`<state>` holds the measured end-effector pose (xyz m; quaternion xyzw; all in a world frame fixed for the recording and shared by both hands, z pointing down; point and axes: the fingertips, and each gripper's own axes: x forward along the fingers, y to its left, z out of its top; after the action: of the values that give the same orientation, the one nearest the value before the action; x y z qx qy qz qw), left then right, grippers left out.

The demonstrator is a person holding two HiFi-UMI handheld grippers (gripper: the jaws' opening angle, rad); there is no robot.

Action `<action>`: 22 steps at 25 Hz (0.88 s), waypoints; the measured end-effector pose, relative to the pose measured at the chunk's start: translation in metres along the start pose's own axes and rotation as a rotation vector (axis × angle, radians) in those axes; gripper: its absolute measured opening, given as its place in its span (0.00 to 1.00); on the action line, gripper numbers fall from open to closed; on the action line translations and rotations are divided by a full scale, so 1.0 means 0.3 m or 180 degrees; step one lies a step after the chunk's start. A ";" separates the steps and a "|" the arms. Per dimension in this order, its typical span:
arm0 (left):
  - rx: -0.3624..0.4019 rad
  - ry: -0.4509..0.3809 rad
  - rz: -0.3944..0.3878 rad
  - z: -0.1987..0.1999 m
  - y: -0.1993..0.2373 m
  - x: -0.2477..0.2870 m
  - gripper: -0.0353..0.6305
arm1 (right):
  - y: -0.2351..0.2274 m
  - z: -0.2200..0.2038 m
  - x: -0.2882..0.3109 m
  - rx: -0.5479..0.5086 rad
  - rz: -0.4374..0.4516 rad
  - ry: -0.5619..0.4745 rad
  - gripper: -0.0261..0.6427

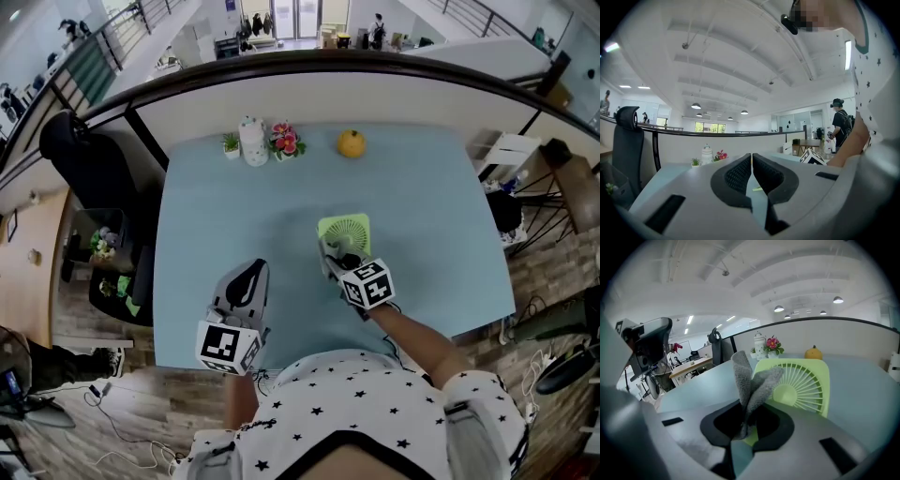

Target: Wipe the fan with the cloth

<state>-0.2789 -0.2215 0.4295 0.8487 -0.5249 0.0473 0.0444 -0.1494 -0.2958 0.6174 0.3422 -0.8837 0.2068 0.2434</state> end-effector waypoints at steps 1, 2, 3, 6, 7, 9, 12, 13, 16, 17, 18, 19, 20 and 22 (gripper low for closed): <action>0.0003 0.0001 -0.0007 0.001 -0.003 0.002 0.10 | -0.010 -0.001 -0.006 0.0006 -0.0027 -0.0003 0.12; 0.0006 0.0002 -0.0015 0.002 -0.007 0.003 0.10 | -0.020 -0.001 -0.013 0.0019 -0.0051 -0.0010 0.12; 0.0010 0.0002 -0.0026 0.003 -0.012 0.005 0.10 | -0.031 -0.002 -0.021 0.0037 -0.0074 -0.0020 0.12; 0.0022 -0.0001 -0.0064 0.005 -0.027 0.009 0.10 | -0.066 -0.004 -0.046 0.0089 -0.0155 -0.0058 0.12; 0.0024 -0.0002 -0.0074 0.006 -0.031 0.010 0.10 | -0.081 -0.005 -0.055 0.0114 -0.0188 -0.0071 0.12; 0.0026 -0.0003 -0.0090 0.008 -0.038 0.012 0.10 | -0.115 -0.006 -0.076 0.0180 -0.0261 -0.0099 0.12; 0.0032 0.0007 -0.0108 0.007 -0.046 0.014 0.10 | -0.169 -0.012 -0.108 0.0285 -0.0387 -0.0139 0.12; 0.0034 0.0010 -0.0116 0.007 -0.048 0.014 0.10 | -0.188 -0.015 -0.118 0.0320 -0.0432 -0.0152 0.12; 0.0049 0.0014 -0.0136 0.009 -0.056 0.015 0.10 | -0.247 -0.024 -0.154 0.0412 -0.0578 -0.0192 0.12; 0.0052 0.0015 -0.0141 0.009 -0.058 0.017 0.10 | -0.266 -0.029 -0.166 0.0445 -0.0629 -0.0203 0.12; 0.0052 0.0017 -0.0147 0.009 -0.060 0.018 0.10 | -0.285 -0.035 -0.176 0.0479 -0.0675 -0.0211 0.12; 0.0051 0.0020 -0.0152 0.008 -0.061 0.020 0.10 | -0.301 -0.043 -0.185 0.0511 -0.0716 -0.0211 0.12; 0.0051 0.0023 -0.0157 0.007 -0.064 0.022 0.10 | -0.314 -0.053 -0.191 0.0541 -0.0750 -0.0206 0.12; 0.0053 0.0024 -0.0166 0.007 -0.068 0.025 0.10 | -0.331 -0.076 -0.200 0.0603 -0.0796 -0.0190 0.12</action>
<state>-0.2572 -0.2193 0.4279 0.8623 -0.5020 0.0537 0.0405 -0.0340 -0.3209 0.6210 0.4770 -0.8176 0.2470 0.2074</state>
